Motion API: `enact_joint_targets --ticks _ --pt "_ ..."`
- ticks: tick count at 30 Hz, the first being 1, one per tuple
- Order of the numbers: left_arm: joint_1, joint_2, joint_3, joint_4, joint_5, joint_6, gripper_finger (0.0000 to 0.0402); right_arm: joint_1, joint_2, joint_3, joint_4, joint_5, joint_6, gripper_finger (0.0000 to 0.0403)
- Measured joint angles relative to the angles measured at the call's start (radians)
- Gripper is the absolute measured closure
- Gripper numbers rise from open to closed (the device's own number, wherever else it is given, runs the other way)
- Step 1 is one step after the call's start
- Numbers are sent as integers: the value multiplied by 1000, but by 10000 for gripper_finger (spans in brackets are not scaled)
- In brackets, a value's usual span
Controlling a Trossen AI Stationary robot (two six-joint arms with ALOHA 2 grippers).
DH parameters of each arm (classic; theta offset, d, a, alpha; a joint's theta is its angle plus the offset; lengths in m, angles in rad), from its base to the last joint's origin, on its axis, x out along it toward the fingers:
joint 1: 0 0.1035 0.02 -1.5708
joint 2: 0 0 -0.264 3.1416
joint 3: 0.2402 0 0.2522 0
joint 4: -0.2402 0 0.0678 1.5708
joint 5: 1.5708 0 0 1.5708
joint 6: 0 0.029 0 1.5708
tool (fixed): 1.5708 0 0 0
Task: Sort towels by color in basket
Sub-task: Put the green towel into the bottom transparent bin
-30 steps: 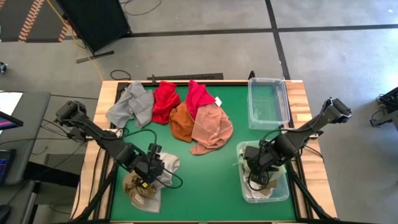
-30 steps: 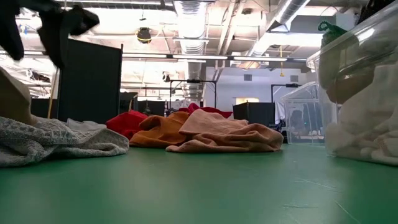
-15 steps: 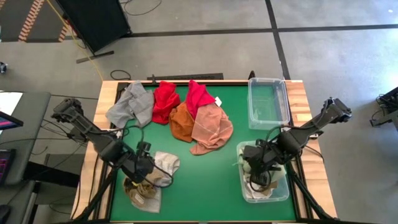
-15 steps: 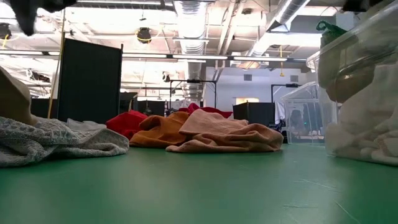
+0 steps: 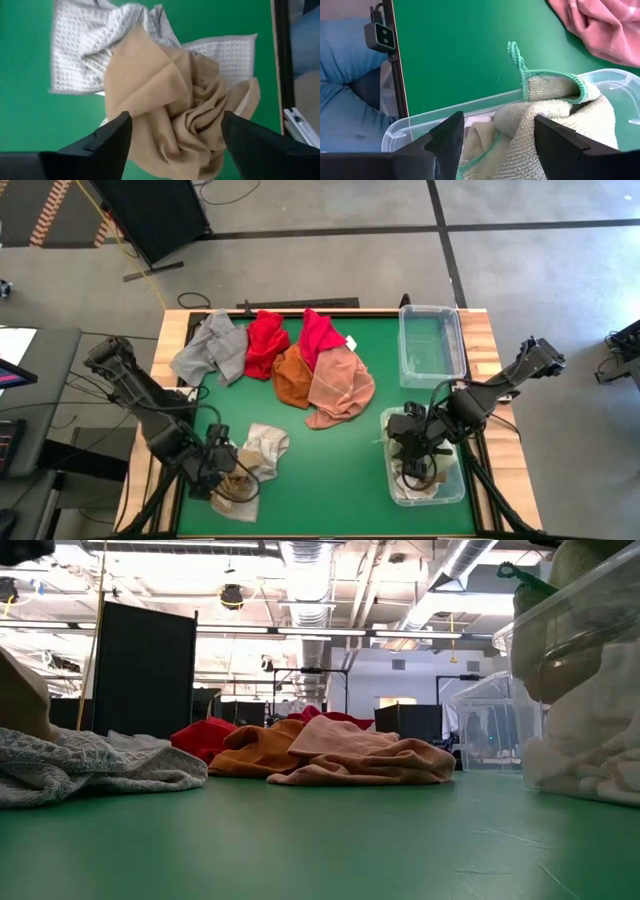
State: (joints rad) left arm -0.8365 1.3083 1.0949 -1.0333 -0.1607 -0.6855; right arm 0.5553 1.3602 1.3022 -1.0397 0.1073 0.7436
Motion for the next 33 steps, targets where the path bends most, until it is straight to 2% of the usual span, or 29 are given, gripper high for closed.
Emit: enact_joint_targets --ticks 4,9,16,20,24,32,33 --pt "-2 0 -86 96 10 -23 87 15 0 0 -71 0 59 153" --pt "-2 0 -167 151 -16 -27 87 28 2 0 -181 0 150 153" --pt "1 1 -305 294 -19 -23 88 40 2 0 -179 0 185 153" --pt "21 1 -334 328 -53 -33 98 40 2 0 -179 0 191 153" --pt "35 1 -334 350 -46 4 159 40 2 0 -179 0 192 153" --pt "60 21 -334 352 -4 106 366 40 2 0 -179 9 192 153" --pt "64 21 -333 351 -4 119 383 40 2 0 -179 11 192 153"
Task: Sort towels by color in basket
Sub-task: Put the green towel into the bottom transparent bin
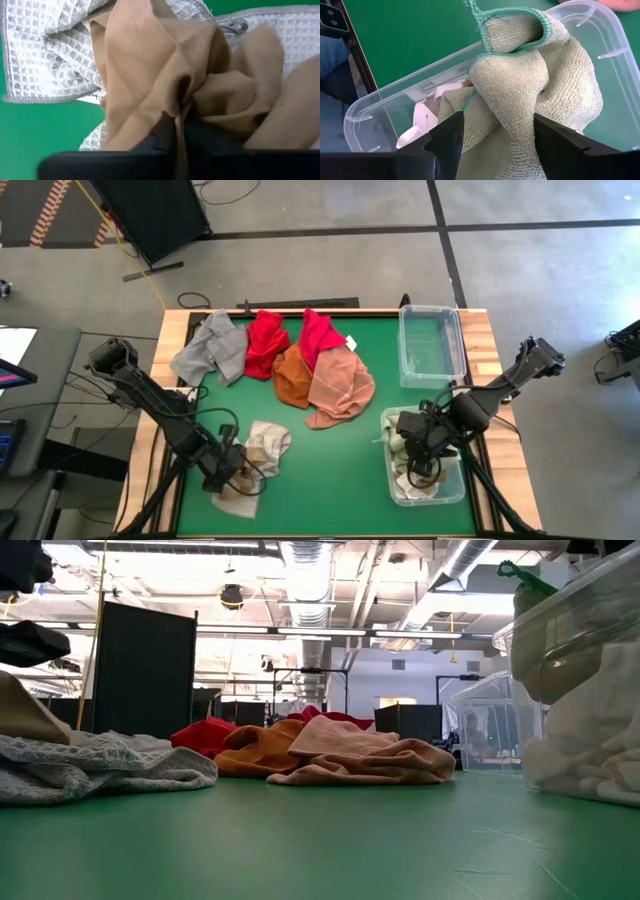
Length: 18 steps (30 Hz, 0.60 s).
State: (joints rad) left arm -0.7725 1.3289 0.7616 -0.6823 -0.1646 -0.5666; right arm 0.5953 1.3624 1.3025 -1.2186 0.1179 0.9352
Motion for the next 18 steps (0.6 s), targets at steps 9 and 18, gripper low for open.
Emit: enact_joint_targets --ticks 9,18 --pt "31 -9 211 -137 -99 178 398 8 -1 34 -14 1 -21 153" --pt "85 -10 469 -135 -216 477 400 50 -2 186 -156 51 -19 154"
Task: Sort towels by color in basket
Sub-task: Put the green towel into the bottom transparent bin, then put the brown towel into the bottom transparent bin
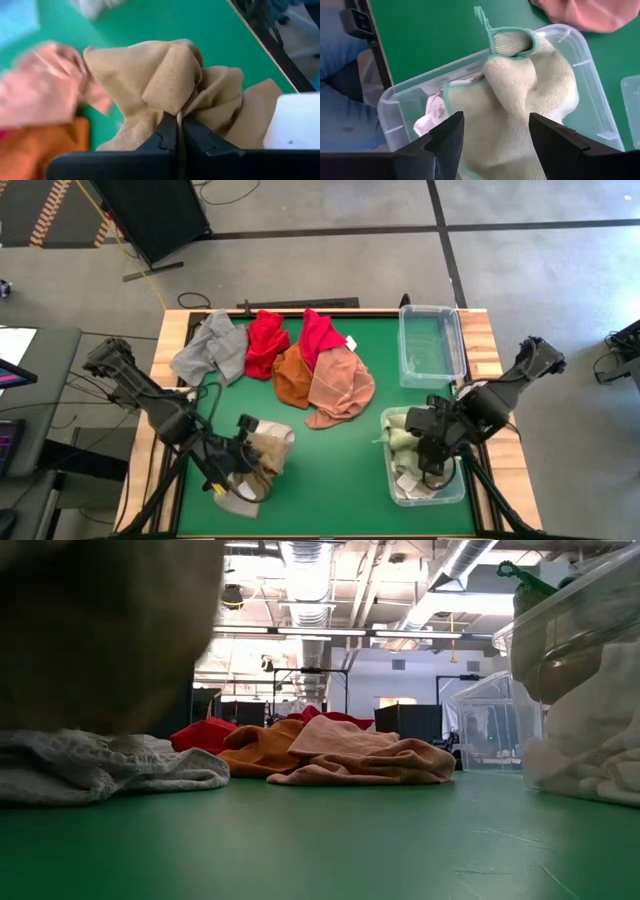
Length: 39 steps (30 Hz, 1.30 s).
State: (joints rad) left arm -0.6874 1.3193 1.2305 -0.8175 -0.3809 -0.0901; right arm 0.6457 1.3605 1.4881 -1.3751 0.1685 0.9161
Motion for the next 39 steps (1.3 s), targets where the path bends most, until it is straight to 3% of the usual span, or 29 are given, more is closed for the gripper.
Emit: enact_joint_targets --ticks 5,14,17,21,27,36,39 --pt "70 0 40 89 -32 152 400 25 0 81 8 88 -38 154" --pt "236 8 40 323 -29 378 401 41 14 97 282 260 -276 154" --pt "283 8 40 402 27 424 401 30 43 97 349 285 -353 154" --pt "335 8 40 480 109 445 401 -3 109 97 425 315 -467 154" --pt "386 8 40 565 229 445 401 -58 214 96 514 485 -623 154" --pt "408 8 40 599 301 445 401 -124 266 96 689 536 -784 154" --pt "408 8 31 603 310 443 401 -147 264 96 748 507 -823 152"
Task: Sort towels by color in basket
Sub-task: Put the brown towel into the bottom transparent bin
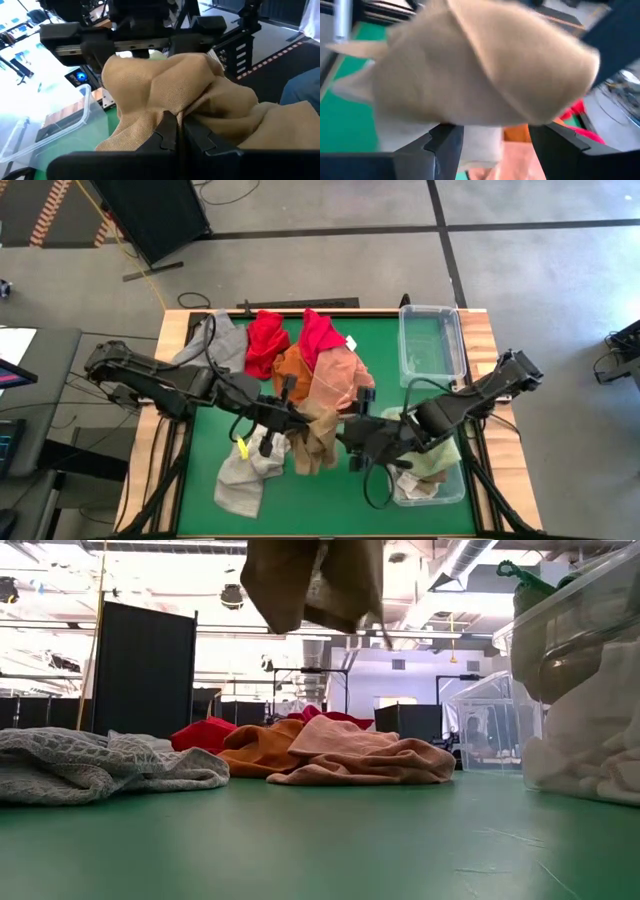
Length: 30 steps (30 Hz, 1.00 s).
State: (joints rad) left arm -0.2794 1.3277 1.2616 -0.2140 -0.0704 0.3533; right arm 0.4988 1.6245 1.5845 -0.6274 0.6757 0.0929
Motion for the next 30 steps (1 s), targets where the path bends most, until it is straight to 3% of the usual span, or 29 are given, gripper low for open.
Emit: enact_joint_targets --ticks 7,15,19,25,30 --pt "1 35 -8 -1 18 1 401 -14 18 0 160 -108 -121 119" --pt "1 101 -9 37 42 35 401 -64 90 0 164 -155 -68 32" --pt "2 98 -10 60 51 53 401 -84 130 0 154 -166 -51 8" --pt "1 94 -8 73 74 55 401 -115 155 -2 175 -166 -71 24" --pt "2 100 -8 57 76 58 395 -124 165 0 244 -167 -124 88"
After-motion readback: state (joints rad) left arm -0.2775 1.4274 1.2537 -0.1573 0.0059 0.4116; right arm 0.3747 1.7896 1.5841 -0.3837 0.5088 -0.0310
